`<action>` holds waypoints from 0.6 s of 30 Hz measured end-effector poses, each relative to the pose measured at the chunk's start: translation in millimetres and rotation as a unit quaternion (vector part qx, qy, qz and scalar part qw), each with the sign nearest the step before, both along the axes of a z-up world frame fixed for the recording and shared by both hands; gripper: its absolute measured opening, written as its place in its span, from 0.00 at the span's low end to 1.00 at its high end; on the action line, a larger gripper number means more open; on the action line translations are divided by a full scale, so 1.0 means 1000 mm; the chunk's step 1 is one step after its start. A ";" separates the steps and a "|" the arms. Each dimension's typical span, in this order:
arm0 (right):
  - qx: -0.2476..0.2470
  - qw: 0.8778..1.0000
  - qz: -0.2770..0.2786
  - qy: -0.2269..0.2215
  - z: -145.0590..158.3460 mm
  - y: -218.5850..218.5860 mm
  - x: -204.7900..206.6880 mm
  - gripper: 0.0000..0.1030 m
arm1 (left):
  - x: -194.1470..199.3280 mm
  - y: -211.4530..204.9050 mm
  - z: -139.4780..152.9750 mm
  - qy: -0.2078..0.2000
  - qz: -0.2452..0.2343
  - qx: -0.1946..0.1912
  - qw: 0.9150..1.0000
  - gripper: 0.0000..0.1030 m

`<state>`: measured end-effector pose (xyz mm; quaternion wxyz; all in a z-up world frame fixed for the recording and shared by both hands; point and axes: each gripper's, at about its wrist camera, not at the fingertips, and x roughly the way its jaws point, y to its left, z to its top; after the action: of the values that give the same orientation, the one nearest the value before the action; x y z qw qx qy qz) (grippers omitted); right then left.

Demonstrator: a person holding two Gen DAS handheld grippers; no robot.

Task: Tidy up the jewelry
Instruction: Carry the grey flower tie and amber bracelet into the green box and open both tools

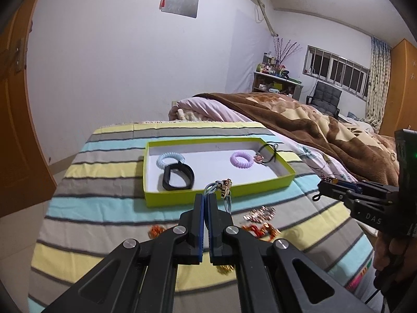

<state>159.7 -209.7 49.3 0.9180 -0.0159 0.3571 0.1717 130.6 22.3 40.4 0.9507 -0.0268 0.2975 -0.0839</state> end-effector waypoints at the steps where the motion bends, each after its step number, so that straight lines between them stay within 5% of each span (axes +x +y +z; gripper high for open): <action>1: -0.001 1.000 0.000 -0.001 0.001 0.000 0.005 0.20 | 0.004 0.001 0.000 -0.001 0.001 0.001 1.000 0.02; 18: -0.024 1.000 0.002 -0.002 -0.001 0.008 0.078 0.20 | 0.082 0.018 -0.005 0.007 0.016 0.030 0.999 0.02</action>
<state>237.3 -202.2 48.1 0.9177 -0.0390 0.3593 0.1651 212.5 39.9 35.2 0.9502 -0.0033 0.3059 -0.0590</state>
